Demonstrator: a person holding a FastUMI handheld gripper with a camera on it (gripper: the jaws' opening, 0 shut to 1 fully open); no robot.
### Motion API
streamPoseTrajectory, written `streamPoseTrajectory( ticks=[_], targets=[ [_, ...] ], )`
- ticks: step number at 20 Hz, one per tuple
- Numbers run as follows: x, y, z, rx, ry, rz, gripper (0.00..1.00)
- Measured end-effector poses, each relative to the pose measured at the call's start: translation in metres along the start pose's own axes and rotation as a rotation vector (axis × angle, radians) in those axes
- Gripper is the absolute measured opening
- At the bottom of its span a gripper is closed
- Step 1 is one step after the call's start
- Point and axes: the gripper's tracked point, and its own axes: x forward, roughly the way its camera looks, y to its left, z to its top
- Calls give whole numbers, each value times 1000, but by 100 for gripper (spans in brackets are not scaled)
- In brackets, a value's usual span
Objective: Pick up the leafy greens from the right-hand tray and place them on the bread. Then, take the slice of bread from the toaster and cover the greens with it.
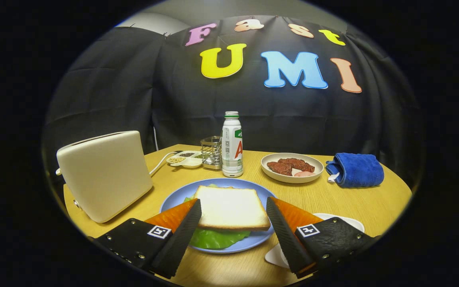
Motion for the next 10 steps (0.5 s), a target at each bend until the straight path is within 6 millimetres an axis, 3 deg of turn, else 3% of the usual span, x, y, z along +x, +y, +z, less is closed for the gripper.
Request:
streamPoseTrajectory(
  ticks=[5, 7, 10],
  targets=[
    [0, 4, 2, 83, 34, 43, 99],
    [-6, 1, 27, 101, -2, 35, 99],
    [-28, -2, 84, 46, -95, 31, 99]
  ],
)
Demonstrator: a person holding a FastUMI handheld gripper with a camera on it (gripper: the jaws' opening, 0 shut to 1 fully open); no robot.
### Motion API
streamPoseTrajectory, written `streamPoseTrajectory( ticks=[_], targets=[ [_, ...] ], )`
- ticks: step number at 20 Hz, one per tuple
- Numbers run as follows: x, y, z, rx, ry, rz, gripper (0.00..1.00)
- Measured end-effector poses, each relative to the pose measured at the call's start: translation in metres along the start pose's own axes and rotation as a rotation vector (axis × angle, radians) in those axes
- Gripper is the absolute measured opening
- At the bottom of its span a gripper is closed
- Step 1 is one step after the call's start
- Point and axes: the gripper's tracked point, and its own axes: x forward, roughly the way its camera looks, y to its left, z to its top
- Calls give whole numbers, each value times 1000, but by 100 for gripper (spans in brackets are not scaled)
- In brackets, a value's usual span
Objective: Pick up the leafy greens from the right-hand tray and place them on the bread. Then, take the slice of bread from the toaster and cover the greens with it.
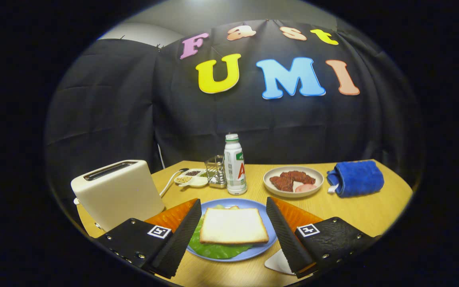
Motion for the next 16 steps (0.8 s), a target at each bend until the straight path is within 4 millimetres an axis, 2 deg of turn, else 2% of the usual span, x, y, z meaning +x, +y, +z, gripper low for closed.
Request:
streamPoseTrajectory(
  ticks=[3, 6, 9, 12, 16],
  targets=[
    [-22, 3, 59, -31, -102, 22, 99],
    [-46, -2, 97, -50, -154, 31, 99],
    [-68, -18, 110, -57, -179, 31, 99],
    [-86, -42, 112, -48, -191, 20, 99],
    [-114, -71, 129, 1, -270, 41, 99]
  ],
)
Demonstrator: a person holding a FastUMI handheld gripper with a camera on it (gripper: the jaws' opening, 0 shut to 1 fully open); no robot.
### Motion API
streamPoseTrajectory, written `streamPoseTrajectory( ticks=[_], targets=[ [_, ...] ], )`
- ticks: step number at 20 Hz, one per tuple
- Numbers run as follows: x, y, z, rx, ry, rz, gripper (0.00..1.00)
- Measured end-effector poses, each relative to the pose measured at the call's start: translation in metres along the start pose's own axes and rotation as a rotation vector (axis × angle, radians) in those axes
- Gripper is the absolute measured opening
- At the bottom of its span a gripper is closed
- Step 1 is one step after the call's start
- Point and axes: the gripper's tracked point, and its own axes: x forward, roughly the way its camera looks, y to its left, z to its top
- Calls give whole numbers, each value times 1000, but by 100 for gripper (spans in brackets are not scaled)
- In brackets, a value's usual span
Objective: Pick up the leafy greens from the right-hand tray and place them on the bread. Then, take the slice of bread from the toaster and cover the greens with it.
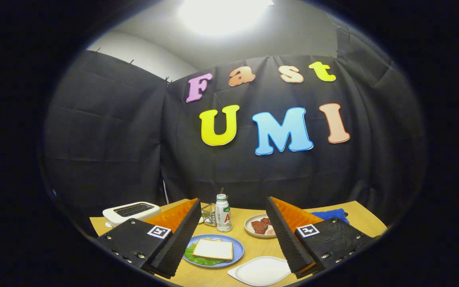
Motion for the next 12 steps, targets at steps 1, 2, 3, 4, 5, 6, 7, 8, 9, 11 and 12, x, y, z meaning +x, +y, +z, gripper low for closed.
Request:
streamPoseTrajectory(
  ticks=[1, 2, 3, 4, 5, 6, 7, 8, 9, 11, 12],
  targets=[
    [-8, -14, 6, 0, -26, -2, 99],
    [-16, -31, 12, -5, -51, -11, 99],
    [-25, -49, 17, -15, -74, -23, 99],
    [-36, -70, 21, -29, -96, -45, 99],
    [-46, -94, 23, -49, -106, -75, 99],
    [-57, -117, 25, -69, -111, -103, 99],
    [-72, -139, 27, -85, -116, -124, 99],
    [-84, -161, 37, -101, -121, -141, 99],
    [-97, -188, 38, -120, -120, -169, 99],
    [-120, -242, 36, -181, -102, -239, 99],
    [-133, -268, 32, -219, -92, -266, 99]
  ],
)
